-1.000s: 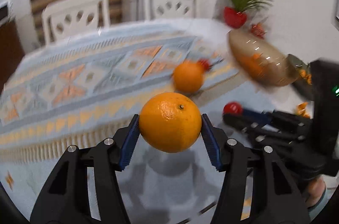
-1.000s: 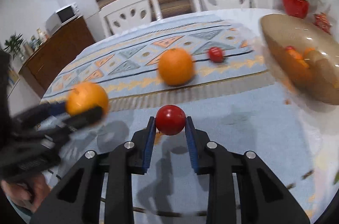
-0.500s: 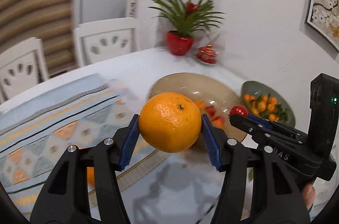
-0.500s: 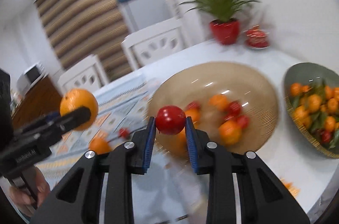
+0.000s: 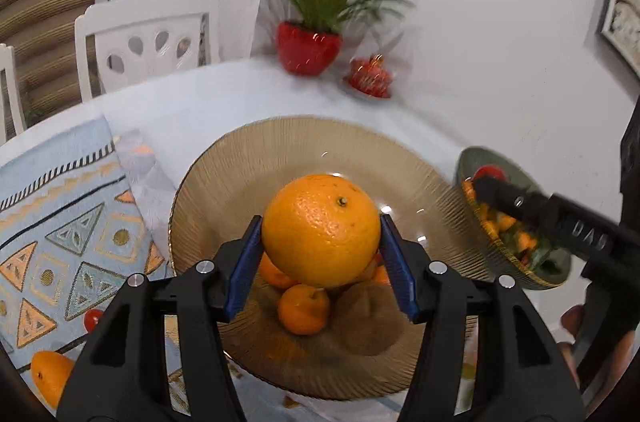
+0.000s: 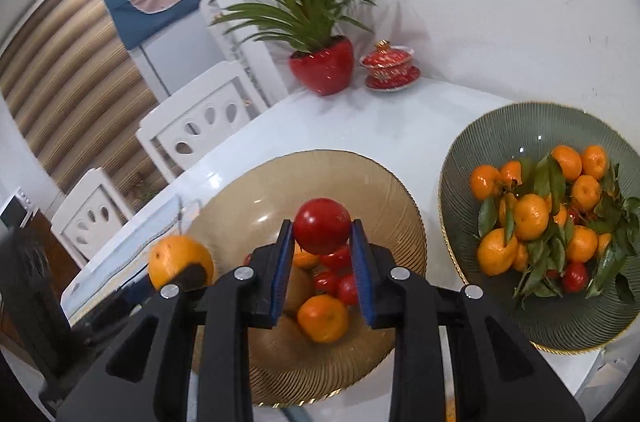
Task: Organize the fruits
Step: 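Carry the tomato and orange over the brown glass bowl and open both tools, then move both open tools back toward the fruit on the tablecloth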
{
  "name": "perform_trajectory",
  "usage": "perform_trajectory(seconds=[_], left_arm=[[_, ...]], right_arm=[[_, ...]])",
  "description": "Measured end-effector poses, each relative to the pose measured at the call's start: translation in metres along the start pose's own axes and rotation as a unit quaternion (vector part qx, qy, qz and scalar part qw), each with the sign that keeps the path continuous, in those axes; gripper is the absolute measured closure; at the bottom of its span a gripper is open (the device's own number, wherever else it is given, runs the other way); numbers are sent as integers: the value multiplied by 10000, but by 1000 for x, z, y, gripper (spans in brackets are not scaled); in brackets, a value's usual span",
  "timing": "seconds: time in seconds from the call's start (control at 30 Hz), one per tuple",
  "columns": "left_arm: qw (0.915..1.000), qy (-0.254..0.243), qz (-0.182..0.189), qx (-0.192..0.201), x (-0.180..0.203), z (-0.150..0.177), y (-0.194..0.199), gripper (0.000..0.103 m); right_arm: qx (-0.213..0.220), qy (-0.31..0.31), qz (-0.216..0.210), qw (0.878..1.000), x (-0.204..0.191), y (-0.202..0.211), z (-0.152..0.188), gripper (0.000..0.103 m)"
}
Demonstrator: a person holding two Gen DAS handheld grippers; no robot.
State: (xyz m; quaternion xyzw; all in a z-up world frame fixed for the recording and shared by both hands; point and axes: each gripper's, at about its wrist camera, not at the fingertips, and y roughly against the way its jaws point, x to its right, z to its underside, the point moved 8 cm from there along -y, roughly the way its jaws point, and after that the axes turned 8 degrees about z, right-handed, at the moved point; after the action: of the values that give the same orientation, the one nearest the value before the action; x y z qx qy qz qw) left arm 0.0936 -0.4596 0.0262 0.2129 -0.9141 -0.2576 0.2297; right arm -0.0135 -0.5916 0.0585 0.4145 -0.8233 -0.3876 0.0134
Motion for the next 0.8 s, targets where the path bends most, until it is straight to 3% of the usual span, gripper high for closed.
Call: perform_trajectory(seconds=[0.23,0.37,0.4,0.47,0.5,0.67,0.8], left_arm=[[9995,51,-218,-208,-16,8,-16,46],[9995,0,-304,-76,-17,4,-12,44],[9995,-16,-305,4,-16,1,-8,32],[9991,16,-329,264,-16,-7,5,12],[9987,51,-288,429,-16,-11,14,12],[9979,202,-335,526,-27,-15,20,12],[9967,220,-459,630,-32,-18,22,12]], right_arm=[[-226,-76,234,9994,4,-32,2,75],[-316,22,328,9990,1,-38,7,70],[-320,9,345,9989,2,-38,7,59],[-278,10,378,9989,4,-34,7,57],[-264,21,384,9989,5,-32,8,57],[-248,13,411,9988,9,-21,12,57],[-259,62,459,9986,9,-15,15,49]])
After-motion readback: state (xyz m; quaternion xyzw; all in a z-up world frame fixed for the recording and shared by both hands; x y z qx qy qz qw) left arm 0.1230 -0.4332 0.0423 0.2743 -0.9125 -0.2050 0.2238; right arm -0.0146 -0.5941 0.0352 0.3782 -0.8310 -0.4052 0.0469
